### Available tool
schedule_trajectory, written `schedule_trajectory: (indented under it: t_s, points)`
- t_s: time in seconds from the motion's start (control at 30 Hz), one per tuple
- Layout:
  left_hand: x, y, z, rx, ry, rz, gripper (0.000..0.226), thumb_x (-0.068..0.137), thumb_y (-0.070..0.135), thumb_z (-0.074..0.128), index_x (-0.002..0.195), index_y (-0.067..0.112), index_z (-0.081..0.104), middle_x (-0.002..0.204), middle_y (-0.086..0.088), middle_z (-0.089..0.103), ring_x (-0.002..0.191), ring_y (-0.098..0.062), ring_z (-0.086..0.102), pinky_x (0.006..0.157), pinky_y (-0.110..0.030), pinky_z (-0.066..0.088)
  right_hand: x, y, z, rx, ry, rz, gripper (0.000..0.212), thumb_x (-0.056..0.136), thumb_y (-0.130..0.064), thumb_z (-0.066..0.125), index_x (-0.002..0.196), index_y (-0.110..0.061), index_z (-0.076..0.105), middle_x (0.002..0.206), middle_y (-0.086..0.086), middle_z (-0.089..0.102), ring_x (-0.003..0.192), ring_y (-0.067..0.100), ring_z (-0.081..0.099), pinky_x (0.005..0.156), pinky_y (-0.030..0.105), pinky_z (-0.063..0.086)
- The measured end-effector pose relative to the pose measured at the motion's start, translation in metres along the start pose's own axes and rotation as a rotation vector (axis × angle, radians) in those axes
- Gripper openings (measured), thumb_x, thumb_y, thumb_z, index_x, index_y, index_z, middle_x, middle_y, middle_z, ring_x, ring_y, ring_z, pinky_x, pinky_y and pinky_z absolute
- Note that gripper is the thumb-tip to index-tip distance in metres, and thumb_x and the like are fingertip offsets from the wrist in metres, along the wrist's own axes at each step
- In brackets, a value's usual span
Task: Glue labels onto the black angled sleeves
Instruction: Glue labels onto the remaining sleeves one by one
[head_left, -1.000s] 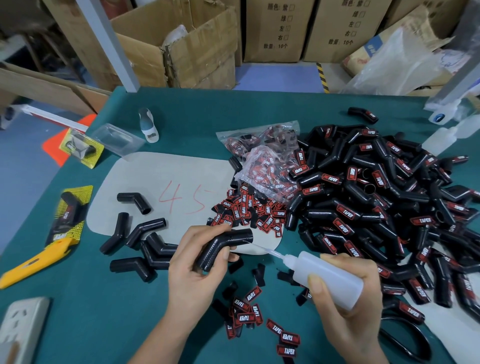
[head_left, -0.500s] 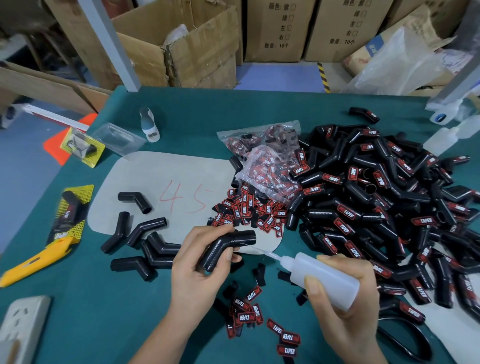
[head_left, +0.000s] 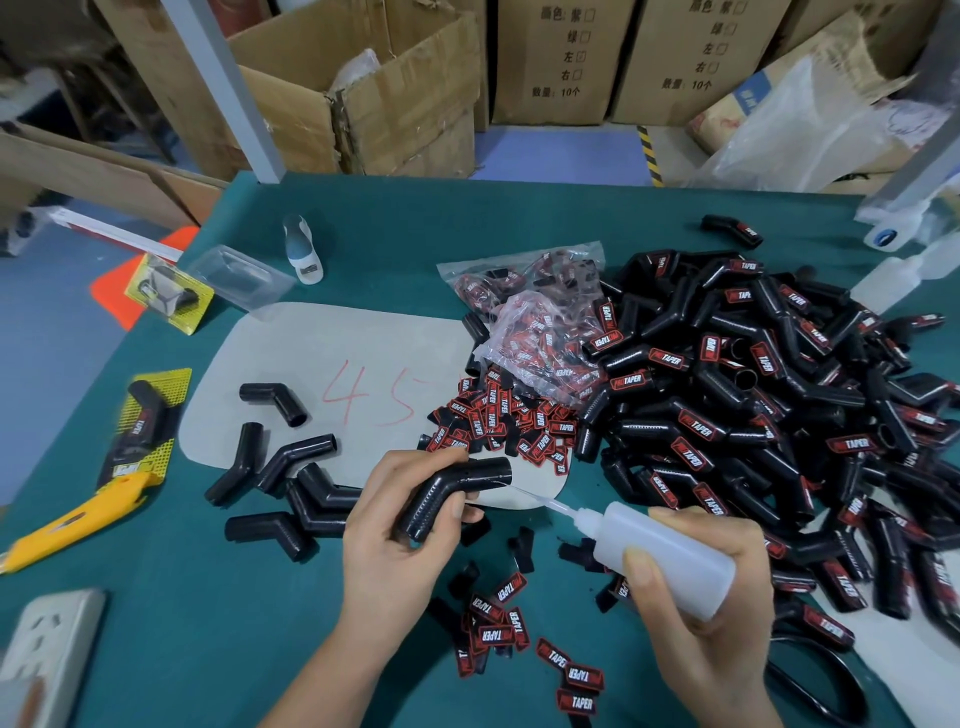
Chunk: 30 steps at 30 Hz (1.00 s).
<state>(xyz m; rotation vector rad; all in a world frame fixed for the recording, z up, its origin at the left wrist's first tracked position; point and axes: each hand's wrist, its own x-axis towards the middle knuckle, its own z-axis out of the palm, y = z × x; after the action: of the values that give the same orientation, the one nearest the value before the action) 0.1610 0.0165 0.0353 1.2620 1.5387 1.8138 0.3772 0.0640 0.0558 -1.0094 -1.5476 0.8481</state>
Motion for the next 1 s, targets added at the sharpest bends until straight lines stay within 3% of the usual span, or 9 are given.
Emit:
schedule_trajectory:
  t_s: [0.2, 0.33, 0.47, 0.57, 0.9, 1.0]
  points:
    - [-0.0009, 0.0004, 0.0007, 0.002, -0.01, -0.004, 0.028, 0.094, 0.015, 0.066, 0.12, 0.02, 0.074, 0.107, 0.0, 0.063, 0.075, -0.019, 0.075, 0.075, -0.021, 0.061, -0.0011, 0.0011, -0.001, -0.003, -0.02, 0.004, 0.033, 0.09, -0.07, 0.065, 0.118, -0.057, 0.054, 0.113, -0.031, 0.065, 0.086, 0.005, 0.071, 0.064, 0.015, 0.054]
    - [-0.0015, 0.0007, 0.0012, -0.001, -0.026, -0.005, 0.029, 0.093, 0.01, 0.07, 0.119, 0.023, 0.074, 0.108, 0.003, 0.063, 0.074, -0.02, 0.075, 0.076, -0.02, 0.06, -0.0024, 0.001, 0.0012, 0.002, -0.035, -0.01, 0.032, 0.091, -0.069, 0.064, 0.119, -0.057, 0.054, 0.115, -0.032, 0.065, 0.092, 0.002, 0.069, 0.067, 0.015, 0.055]
    - [-0.0027, 0.0009, 0.0024, -0.007, -0.035, -0.004, 0.031, 0.092, 0.01, 0.07, 0.118, 0.027, 0.075, 0.108, 0.001, 0.063, 0.075, -0.022, 0.075, 0.076, -0.02, 0.06, -0.0031, 0.0032, 0.0017, 0.019, -0.046, -0.006, 0.033, 0.092, -0.068, 0.065, 0.12, -0.054, 0.055, 0.112, -0.027, 0.067, 0.085, 0.009, 0.07, 0.062, 0.018, 0.055]
    - [-0.0021, 0.0003, 0.0035, 0.011, -0.032, 0.006, 0.04, 0.09, -0.002, 0.069, 0.117, 0.027, 0.075, 0.108, 0.001, 0.063, 0.075, -0.022, 0.075, 0.076, -0.019, 0.06, -0.0032, 0.0034, 0.0011, 0.023, -0.037, -0.004, 0.034, 0.092, -0.067, 0.065, 0.121, -0.053, 0.055, 0.113, -0.028, 0.066, 0.09, 0.005, 0.069, 0.066, 0.017, 0.055]
    - [-0.0031, -0.001, 0.003, 0.007, -0.037, 0.011, 0.042, 0.09, -0.004, 0.067, 0.117, 0.027, 0.075, 0.108, 0.003, 0.063, 0.076, -0.023, 0.075, 0.076, -0.02, 0.06, -0.0034, 0.0032, 0.0018, 0.023, -0.025, -0.01, 0.033, 0.092, -0.067, 0.065, 0.122, -0.055, 0.055, 0.115, -0.03, 0.065, 0.097, 0.001, 0.068, 0.069, 0.014, 0.055]
    - [-0.003, -0.0008, 0.0024, -0.003, -0.04, 0.009, 0.032, 0.093, 0.006, 0.071, 0.118, 0.026, 0.075, 0.108, 0.003, 0.063, 0.075, -0.021, 0.075, 0.076, -0.02, 0.06, -0.004, 0.0045, 0.0023, 0.024, -0.044, -0.004, 0.034, 0.092, -0.067, 0.065, 0.122, -0.054, 0.055, 0.113, -0.027, 0.066, 0.09, 0.006, 0.069, 0.064, 0.019, 0.055]
